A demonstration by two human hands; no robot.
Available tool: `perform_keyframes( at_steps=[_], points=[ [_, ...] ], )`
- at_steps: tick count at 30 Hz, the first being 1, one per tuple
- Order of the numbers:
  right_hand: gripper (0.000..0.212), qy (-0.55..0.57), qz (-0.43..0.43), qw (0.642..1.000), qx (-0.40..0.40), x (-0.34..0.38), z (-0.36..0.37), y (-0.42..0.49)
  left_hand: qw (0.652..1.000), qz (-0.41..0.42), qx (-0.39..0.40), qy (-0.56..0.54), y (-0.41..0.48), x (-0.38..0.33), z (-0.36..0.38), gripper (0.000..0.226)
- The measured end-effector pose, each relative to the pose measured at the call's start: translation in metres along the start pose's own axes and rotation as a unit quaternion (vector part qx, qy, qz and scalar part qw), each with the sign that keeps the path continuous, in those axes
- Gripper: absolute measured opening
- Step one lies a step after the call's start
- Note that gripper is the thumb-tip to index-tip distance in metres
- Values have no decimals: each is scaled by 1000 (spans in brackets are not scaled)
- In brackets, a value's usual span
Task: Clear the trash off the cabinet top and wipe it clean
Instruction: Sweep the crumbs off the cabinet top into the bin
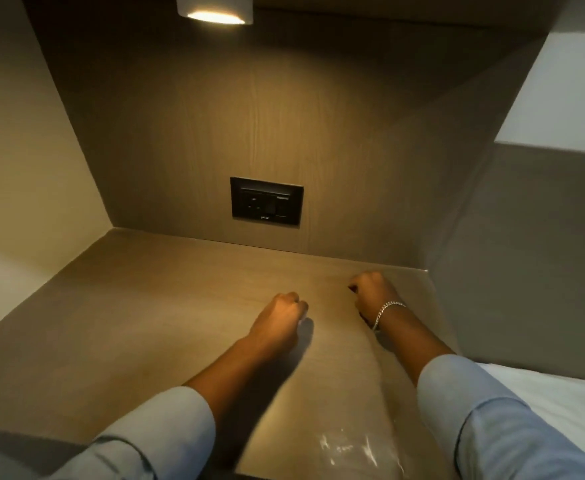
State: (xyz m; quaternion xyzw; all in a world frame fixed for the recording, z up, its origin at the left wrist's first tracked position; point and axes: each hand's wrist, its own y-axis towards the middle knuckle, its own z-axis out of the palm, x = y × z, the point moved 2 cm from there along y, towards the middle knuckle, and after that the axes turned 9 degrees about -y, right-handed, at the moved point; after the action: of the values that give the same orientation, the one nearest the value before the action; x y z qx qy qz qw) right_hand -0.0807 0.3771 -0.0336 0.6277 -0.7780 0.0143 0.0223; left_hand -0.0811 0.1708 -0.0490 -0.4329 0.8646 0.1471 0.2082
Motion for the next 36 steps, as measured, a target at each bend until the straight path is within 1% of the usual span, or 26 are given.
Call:
perform_keyframes(
  at_steps=[2, 3, 4, 6, 7, 8, 9, 11, 13, 16, 17, 19, 22, 24, 26, 27, 29, 30, 31, 32, 34, 36],
  points=[
    [23, -47, -8, 999, 2, 6, -4, -11, 999, 1, -26, 32, -4, -5, 0, 18],
    [22, -52, -12, 999, -2, 7, -5, -19, 999, 2, -28, 42, -8, -9, -1, 21],
    [23, -36, -13, 999, -7, 7, -7, -31, 999, 5, -30, 28, -15, -15, -2, 22],
    [20, 45, -11, 999, -19, 5, -13, -58, 995, 7, -60, -81, -31, -30, -3, 20],
    [16, 94, -9, 995, -31, 4, -16, -75, 984, -4, -81, -161, -45, -42, -3, 17],
    [11, 150, -4, 987, -53, 3, -20, -94, 965, -18, -100, -240, -59, -55, -2, 14],
    [6, 215, 5, 974, -73, 3, -23, -115, 947, -41, -112, -300, -76, -69, 1, 12],
    [5, 321, 35, 942, -92, -1, -28, -163, 921, -89, -122, -360, -109, -98, 7, 9],
    [8, 369, 44, 924, -89, -9, -30, -219, 907, -108, -127, -386, -146, -128, 18, 8],
    [14, 385, 25, 919, -83, -23, -10, -300, 904, -97, -146, -389, -207, -163, 53, 8],
    [14, 390, 27, 918, -67, -26, 5, -324, 902, -116, -143, -390, -228, -168, 71, 9],
    [10, 379, 49, 923, -38, -29, 45, -360, 886, -197, -133, -398, -261, -166, 111, 9],
    [3, 359, 116, 926, 25, -31, 110, -388, 847, -319, -102, -413, -288, -150, 167, 9],
    [2, 355, 158, 918, 84, -29, 153, -394, 812, -368, -87, -445, -294, -142, 198, 9],
    [7, 371, 196, 899, 127, -28, 189, -399, 767, -422, -74, -477, -299, -132, 222, 12],
    [12, 380, 217, 888, 141, -27, 203, -403, 739, -452, -59, -497, -305, -124, 231, 14],
    [24, 365, 266, 880, 148, -28, 223, -410, 682, -495, -17, -538, -320, -107, 238, 13],
    [26, 349, 290, 880, 141, -28, 228, -413, 667, -502, -5, -551, -331, -98, 235, 10],
    [24, 333, 303, 883, 132, -28, 229, -415, 662, -502, -2, -556, -343, -88, 230, 9],
    [21, 319, 299, 891, 122, -22, 227, -418, 659, -501, -11, -561, -360, -76, 220, 10],
    [16, 309, 270, 906, 102, 7, 216, -420, 656, -498, -35, -566, -398, -48, 194, 11],
    [12, 328, 228, 912, 89, 52, 202, -418, 664, -497, -61, -556, -439, -19, 165, 14]
  ],
)
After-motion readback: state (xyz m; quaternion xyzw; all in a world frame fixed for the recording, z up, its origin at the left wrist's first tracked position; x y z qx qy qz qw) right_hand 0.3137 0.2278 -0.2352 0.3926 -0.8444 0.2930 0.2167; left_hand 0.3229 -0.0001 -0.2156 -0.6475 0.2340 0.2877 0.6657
